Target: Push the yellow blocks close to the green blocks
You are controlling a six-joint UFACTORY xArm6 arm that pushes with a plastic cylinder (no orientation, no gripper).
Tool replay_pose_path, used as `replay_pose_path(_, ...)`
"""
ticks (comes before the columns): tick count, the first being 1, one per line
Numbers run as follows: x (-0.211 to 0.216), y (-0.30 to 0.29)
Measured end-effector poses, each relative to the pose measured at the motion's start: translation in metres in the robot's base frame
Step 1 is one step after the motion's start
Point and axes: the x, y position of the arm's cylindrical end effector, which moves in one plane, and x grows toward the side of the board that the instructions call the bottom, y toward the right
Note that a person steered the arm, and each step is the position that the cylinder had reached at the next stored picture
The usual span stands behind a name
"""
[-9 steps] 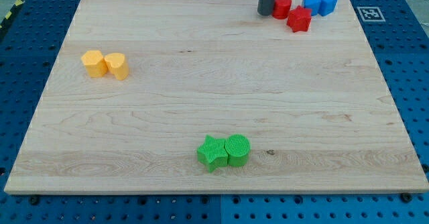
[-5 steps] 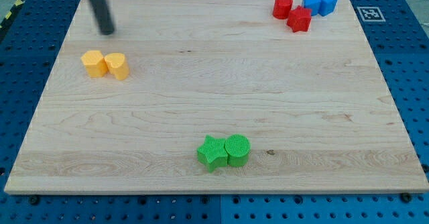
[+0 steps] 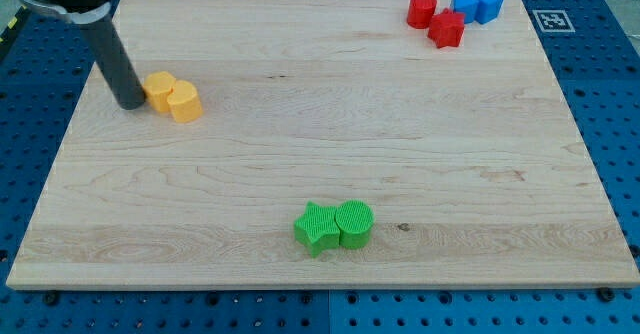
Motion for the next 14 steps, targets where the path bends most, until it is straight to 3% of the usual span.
replay_pose_path(1,0.0,0.016)
replay_pose_path(3,-0.023,-0.047)
replay_pose_path(4,-0.049,-0.019)
replay_pose_path(5,-0.049,0.018)
replay_pose_path(7,-0.035,0.024)
replay_pose_path(8,-0.021,0.057)
replay_pose_path(10,0.03,0.076)
replay_pose_path(13,0.052,0.188)
replay_pose_path(14,0.056,0.192)
